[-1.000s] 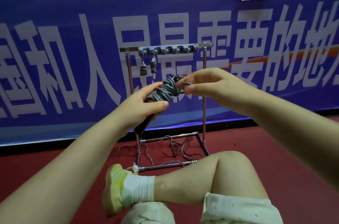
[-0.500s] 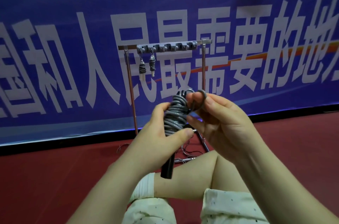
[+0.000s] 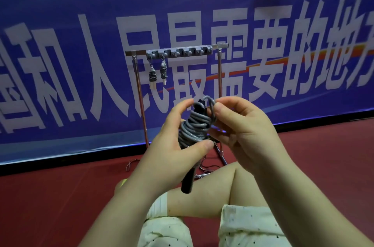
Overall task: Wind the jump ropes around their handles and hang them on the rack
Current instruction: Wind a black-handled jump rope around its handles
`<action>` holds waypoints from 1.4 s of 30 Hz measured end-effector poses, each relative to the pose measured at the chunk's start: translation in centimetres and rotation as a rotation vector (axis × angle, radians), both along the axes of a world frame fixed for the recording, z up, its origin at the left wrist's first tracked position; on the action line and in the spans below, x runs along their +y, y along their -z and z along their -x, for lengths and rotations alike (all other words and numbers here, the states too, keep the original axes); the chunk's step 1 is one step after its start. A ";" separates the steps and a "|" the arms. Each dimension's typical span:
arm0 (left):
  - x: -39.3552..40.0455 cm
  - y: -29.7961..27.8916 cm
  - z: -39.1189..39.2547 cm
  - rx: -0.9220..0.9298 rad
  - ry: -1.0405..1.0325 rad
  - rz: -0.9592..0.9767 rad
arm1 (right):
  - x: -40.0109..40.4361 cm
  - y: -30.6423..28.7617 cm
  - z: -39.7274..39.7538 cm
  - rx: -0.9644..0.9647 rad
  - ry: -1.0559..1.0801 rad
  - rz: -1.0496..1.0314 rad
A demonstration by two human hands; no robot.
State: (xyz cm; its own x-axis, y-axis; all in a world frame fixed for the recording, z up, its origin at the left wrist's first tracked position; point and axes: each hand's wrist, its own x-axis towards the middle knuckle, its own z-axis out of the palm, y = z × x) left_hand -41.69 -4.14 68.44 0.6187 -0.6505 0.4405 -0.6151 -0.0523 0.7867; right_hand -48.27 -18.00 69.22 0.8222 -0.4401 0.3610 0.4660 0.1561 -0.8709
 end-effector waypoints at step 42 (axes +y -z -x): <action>1.1 0.8 -1.5 -0.005 0.085 -0.099 | -2.7 0.3 -2.1 0.290 -0.236 0.260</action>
